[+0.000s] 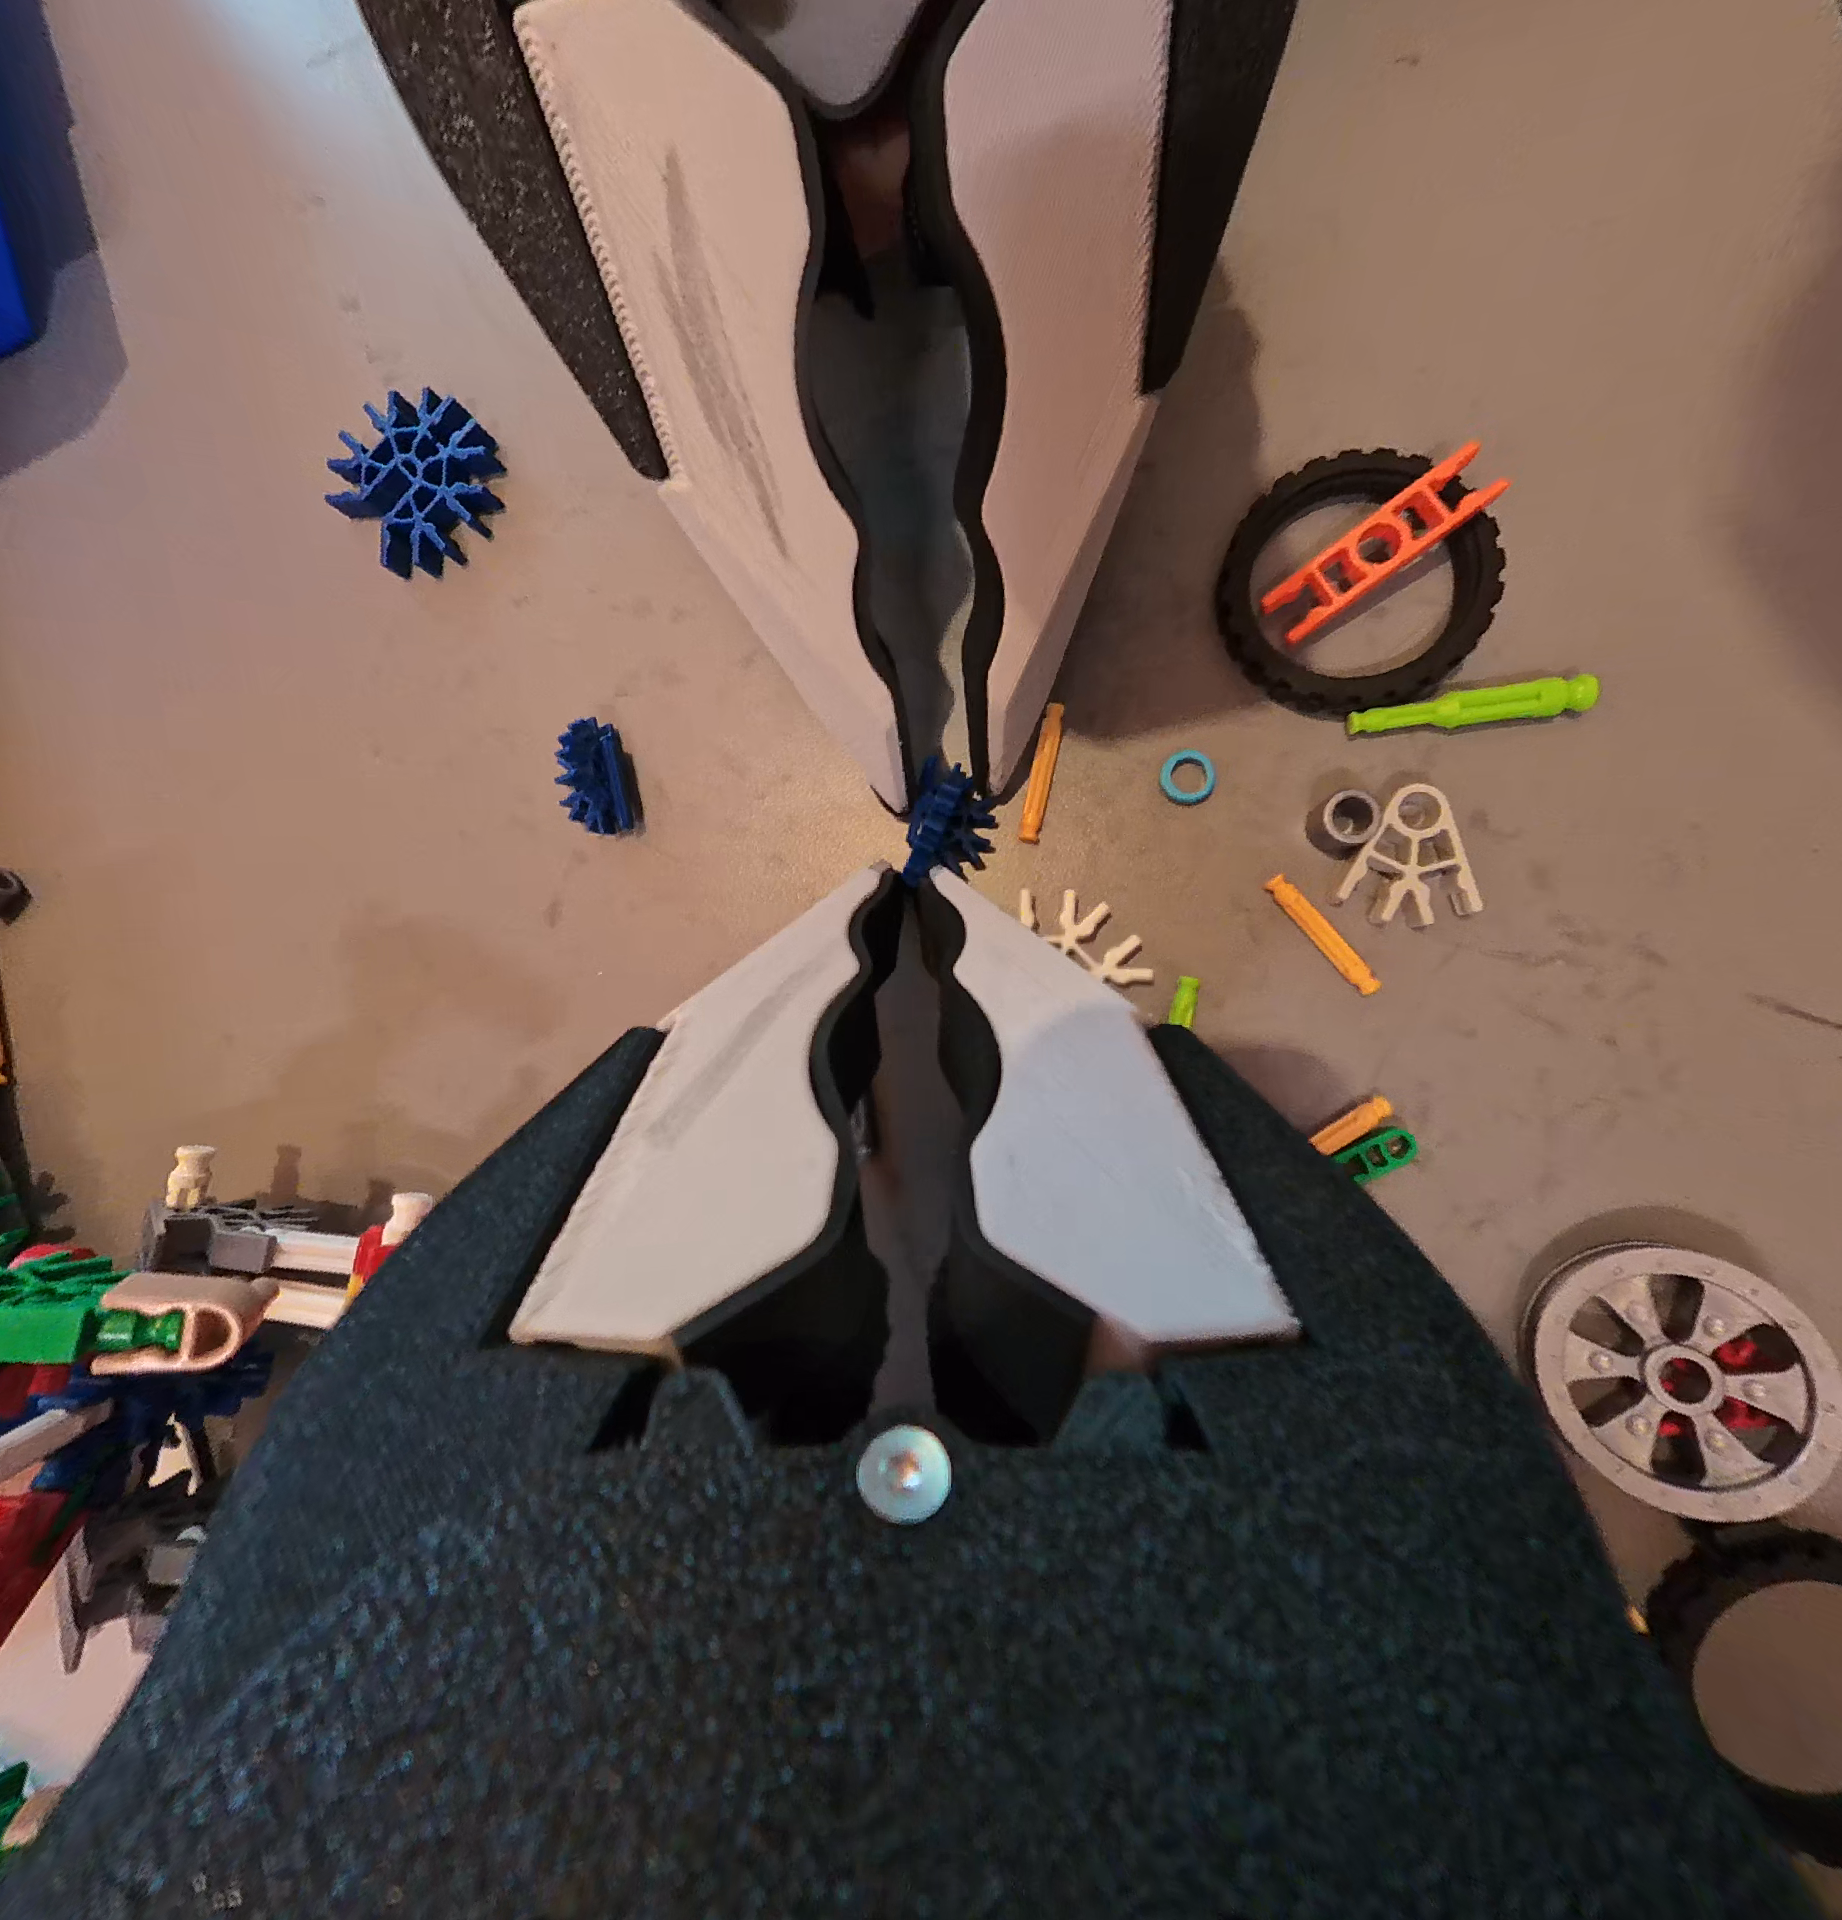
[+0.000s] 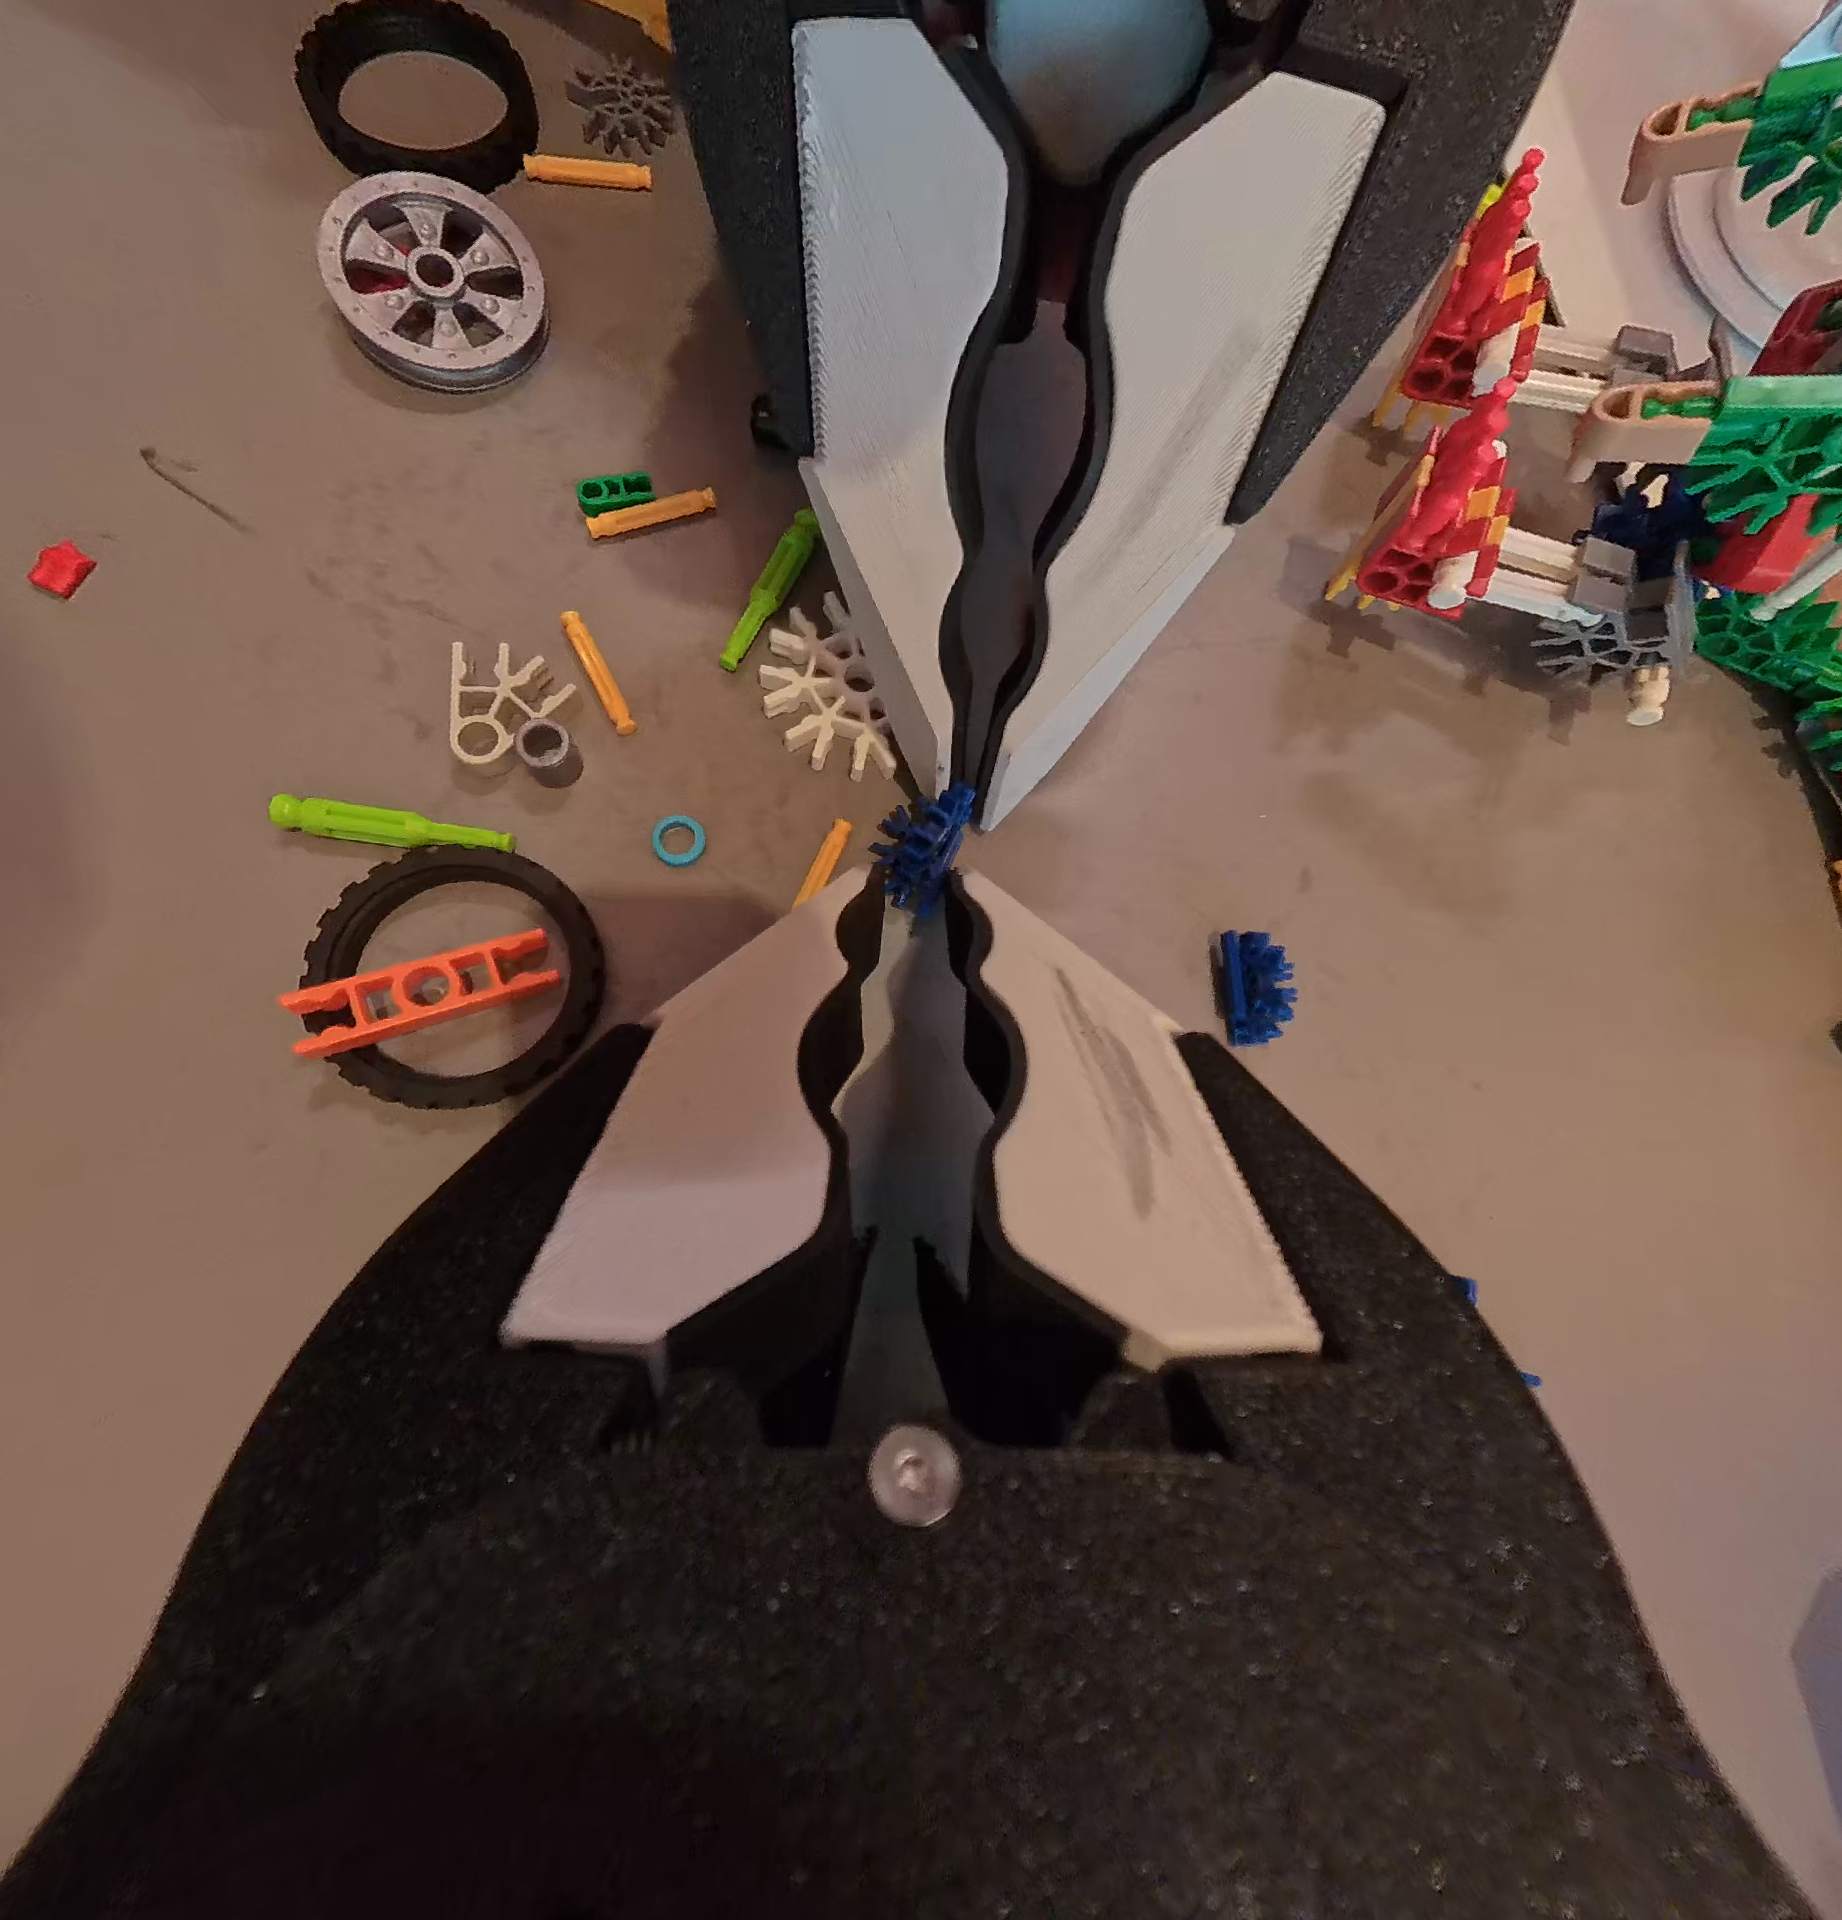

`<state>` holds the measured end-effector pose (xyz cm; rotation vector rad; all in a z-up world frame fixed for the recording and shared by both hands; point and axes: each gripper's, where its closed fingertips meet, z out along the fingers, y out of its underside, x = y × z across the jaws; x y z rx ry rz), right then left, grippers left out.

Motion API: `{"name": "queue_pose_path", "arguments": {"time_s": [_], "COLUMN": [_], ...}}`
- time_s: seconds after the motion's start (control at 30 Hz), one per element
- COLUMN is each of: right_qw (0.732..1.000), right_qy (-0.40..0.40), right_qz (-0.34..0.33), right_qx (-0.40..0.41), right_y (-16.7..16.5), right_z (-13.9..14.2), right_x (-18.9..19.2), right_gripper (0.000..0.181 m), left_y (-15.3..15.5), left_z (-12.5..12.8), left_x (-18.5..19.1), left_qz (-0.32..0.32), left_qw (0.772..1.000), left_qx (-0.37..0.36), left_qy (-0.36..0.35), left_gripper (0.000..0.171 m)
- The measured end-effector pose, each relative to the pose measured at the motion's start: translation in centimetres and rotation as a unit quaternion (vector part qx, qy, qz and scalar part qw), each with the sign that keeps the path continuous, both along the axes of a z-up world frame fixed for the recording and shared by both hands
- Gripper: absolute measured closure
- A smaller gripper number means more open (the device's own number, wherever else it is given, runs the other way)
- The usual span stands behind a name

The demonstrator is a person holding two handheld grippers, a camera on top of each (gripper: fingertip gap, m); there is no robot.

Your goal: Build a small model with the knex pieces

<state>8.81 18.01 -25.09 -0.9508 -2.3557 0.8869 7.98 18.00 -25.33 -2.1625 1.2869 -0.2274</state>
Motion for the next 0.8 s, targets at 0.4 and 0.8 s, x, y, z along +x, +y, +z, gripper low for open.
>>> {"name": "queue_pose_path", "arguments": {"time_s": [0.4, 0.8], "right_qw": [1.000, 1.000], "right_qy": [-0.001, -0.010], "right_qz": [-0.014, -0.020], "right_qx": [0.001, 0.004], "right_y": [0.6, 1.0], "right_z": [0.1, 0.0], "right_x": [0.0, 0.3], "right_gripper": [0.165, 0.168], "left_y": [0.4, 0.6], "left_z": [0.0, 0.0], "left_x": [-0.5, -0.5], "left_qz": [0.017, 0.023], "left_qw": [1.000, 1.000], "left_qx": [0.001, 0.003], "left_qy": [-0.011, -0.012], "left_gripper": [0.171, 0.171]}}
